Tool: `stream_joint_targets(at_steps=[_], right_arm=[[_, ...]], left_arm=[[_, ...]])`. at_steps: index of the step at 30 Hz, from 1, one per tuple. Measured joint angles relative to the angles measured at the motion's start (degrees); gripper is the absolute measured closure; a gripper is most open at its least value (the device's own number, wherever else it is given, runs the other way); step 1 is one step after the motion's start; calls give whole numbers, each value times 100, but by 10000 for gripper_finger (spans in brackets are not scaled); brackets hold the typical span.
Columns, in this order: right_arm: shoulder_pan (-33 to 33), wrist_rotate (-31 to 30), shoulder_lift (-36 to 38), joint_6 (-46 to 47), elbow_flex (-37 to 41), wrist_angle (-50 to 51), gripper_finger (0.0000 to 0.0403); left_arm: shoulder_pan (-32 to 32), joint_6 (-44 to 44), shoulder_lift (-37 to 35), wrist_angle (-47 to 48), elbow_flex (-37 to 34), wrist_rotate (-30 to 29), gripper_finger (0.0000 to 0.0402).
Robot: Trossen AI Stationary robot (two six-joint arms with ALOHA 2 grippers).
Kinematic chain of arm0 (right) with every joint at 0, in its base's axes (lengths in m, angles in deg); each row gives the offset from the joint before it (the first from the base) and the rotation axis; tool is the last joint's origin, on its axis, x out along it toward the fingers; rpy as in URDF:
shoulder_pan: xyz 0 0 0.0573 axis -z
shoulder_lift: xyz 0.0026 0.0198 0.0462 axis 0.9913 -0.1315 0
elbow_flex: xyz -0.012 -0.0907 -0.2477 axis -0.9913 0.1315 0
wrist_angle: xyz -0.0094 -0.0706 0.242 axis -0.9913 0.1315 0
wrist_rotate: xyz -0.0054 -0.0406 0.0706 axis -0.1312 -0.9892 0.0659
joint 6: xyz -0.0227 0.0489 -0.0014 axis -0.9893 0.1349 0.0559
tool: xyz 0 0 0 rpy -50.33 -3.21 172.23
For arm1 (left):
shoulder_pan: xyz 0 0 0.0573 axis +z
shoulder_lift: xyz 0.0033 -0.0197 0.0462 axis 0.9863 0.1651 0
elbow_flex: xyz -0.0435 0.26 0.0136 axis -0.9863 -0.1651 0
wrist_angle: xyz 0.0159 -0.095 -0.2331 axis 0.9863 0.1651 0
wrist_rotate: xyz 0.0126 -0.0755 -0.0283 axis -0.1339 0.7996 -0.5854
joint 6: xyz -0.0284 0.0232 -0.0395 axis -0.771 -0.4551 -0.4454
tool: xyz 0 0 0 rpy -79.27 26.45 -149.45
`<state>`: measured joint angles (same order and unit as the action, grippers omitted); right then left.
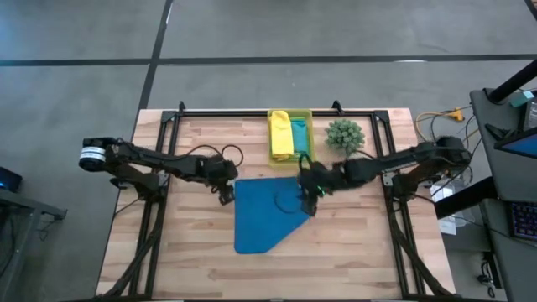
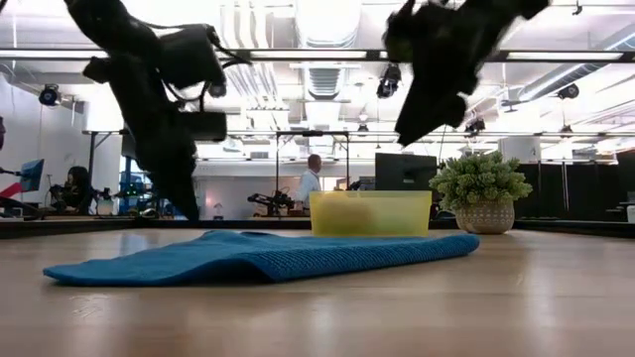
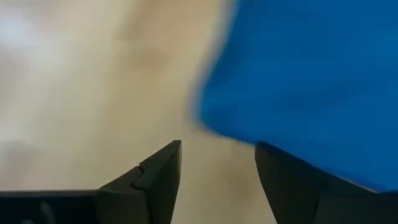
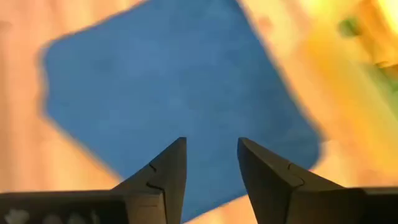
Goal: Fold microfiber towels
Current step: Fold the blue microfiber cloth
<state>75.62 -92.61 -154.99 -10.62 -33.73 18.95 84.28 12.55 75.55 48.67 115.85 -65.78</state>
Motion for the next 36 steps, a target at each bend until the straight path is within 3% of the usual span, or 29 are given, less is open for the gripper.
stream_joint_targets(at_steps=[3, 5, 9, 20, 24, 29, 36], right_arm=[[-524, -22, 188, 647, 389, -561, 262], [-866, -43, 206, 1092, 641, -1233, 263], [-1453, -440, 45, 1954, 964, -2295, 274], [-2098, -627, -1094, 3383, 634, -2371, 303], [-2136, -629, -1378, 3419, 358, -2127, 302], [-2105, -756, -1743, 3219, 87, -1781, 304], [-2075, -861, -2155, 2185, -249, -1681, 295]], left_arm=[[-144, -163, -240, -786, -130, 1278, 211], [-382, -367, -312, -1275, -149, 1694, 220], [-896, -452, -151, -2030, -90, 1508, 249], [-1162, -810, 1382, -2055, 75, 1154, 394], [-1165, -1330, 1458, -1858, 78, 999, 392], [-1201, -1363, 1260, -1836, 62, 863, 391], [-1197, -1367, 1176, -1874, 48, 833, 391]])
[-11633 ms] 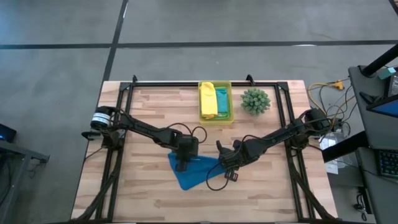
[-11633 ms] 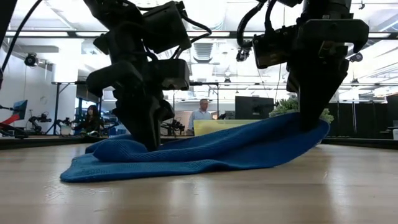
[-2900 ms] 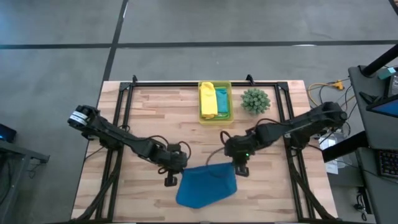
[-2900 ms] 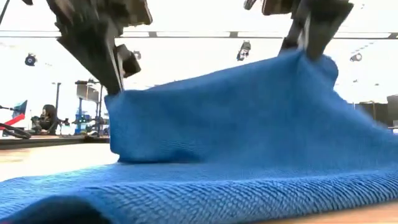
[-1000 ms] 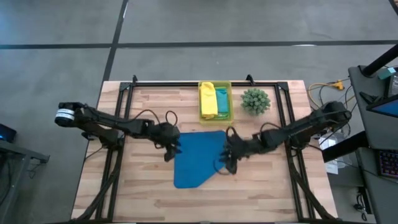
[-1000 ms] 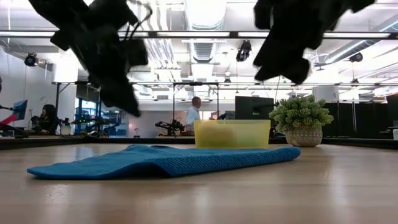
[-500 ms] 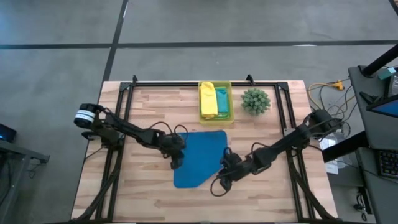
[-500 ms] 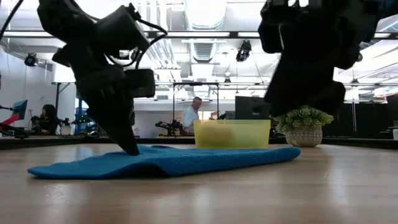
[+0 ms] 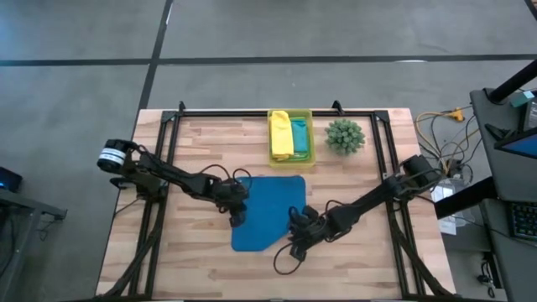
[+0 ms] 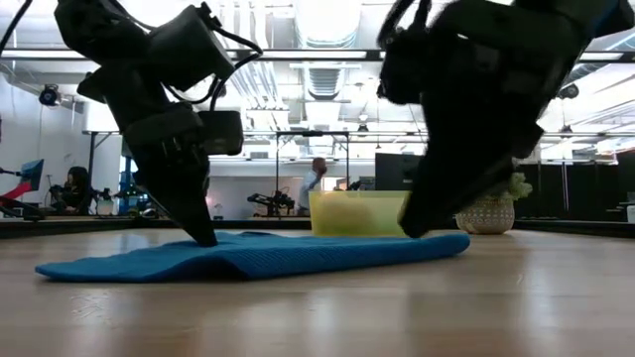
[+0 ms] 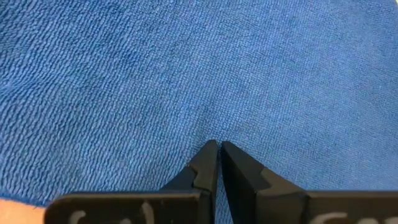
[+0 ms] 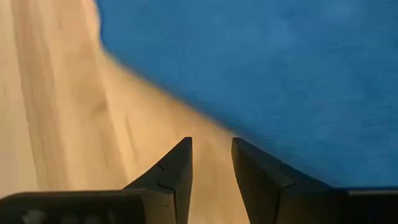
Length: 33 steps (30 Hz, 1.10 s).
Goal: Fold microfiber towels
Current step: Fold the blue microfiber cloth
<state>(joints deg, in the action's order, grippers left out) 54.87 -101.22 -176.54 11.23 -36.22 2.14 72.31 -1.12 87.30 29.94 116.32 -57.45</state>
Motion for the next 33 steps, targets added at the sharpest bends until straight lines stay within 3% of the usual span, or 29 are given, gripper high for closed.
stream_joint_targets(at_steps=[4, 9, 23, 33], right_arm=[[26, 435, -83, -44, -99, 282, 293], [193, 393, -129, -48, -57, 302, 309], [1504, 331, -229, -935, -265, -204, 367], [2501, 723, -272, -1656, -576, -307, 389]], left_arm=[[2, -2, 35, -47, -8, 25, 391], [-5, -2, 57, -116, -13, 30, 391], [-9, -6, 61, -222, -15, 57, 391], [-9, -1, 61, -254, -39, 61, 391]])
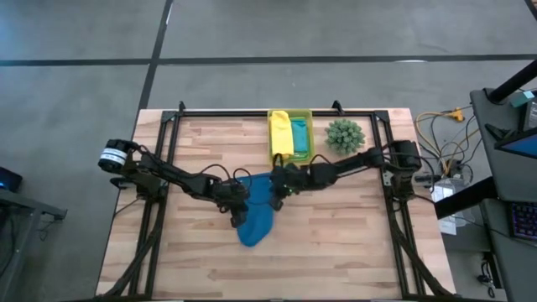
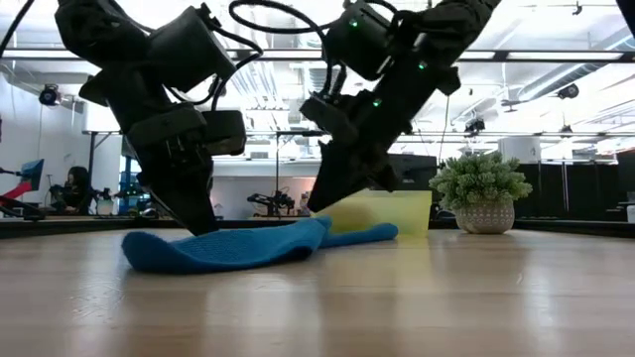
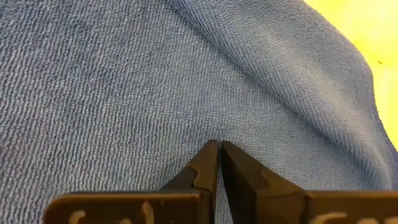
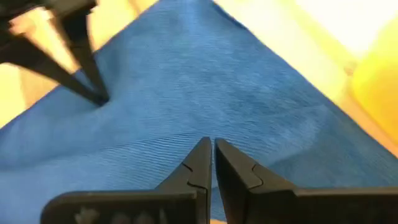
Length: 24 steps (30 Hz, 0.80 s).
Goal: Fold microfiber towels
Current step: Fold the blue microfiber cloth
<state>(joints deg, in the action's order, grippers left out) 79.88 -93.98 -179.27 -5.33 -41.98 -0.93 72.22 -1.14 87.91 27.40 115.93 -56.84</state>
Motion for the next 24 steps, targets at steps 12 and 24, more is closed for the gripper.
stream_joint_targets(at_steps=[12, 24], right_arm=[[-323, 972, 102, -34, -134, 480, 392], [-700, 859, -646, 822, -264, 114, 391]], left_arm=[[0, -3, -7, -25, -56, -2, 391], [0, -7, -7, -98, -68, -4, 391]])
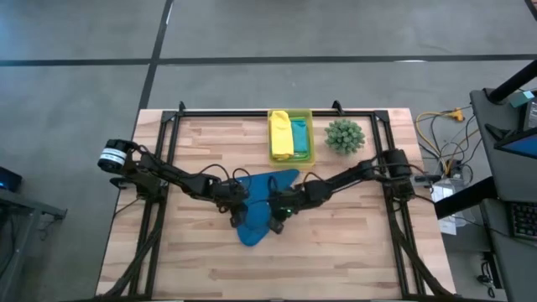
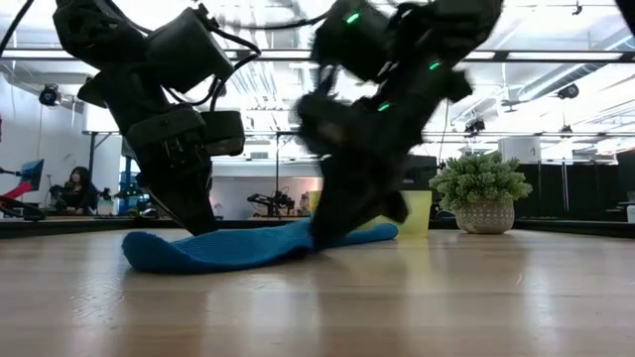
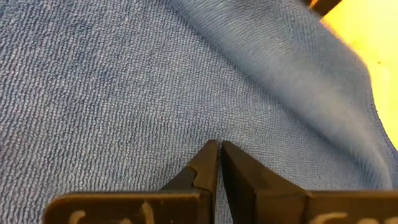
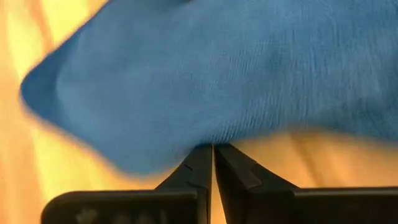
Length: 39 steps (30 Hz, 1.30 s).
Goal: Fold microfiber towels
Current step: Fold the blue microfiber cloth
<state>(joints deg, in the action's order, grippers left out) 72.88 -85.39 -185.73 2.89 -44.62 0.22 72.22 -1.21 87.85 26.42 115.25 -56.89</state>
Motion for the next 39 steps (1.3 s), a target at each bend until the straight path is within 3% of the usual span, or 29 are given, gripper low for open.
stream_joint_targets(at_steps=[5, 11, 16, 22, 30, 39], right_arm=[[142, -473, -321, -318, -588, -47, 394], [432, -638, -321, -690, -1003, -529, 394], [394, -666, -83, -649, -766, -533, 394], [200, -1324, 319, -517, -360, -548, 394], [171, -1319, 426, -238, 29, -131, 393], [341, -1297, 194, -328, 37, -173, 336]], left_arm=[[-20, -4, 2, -21, -9, -11, 391], [-47, 0, 0, -68, -58, -23, 391], [-85, 0, -2, -58, -66, -22, 391], [-85, 0, -2, -58, -68, -18, 391], [-85, 11, -2, -61, -70, -19, 391], [-85, 7, 0, -56, -70, -15, 391]])
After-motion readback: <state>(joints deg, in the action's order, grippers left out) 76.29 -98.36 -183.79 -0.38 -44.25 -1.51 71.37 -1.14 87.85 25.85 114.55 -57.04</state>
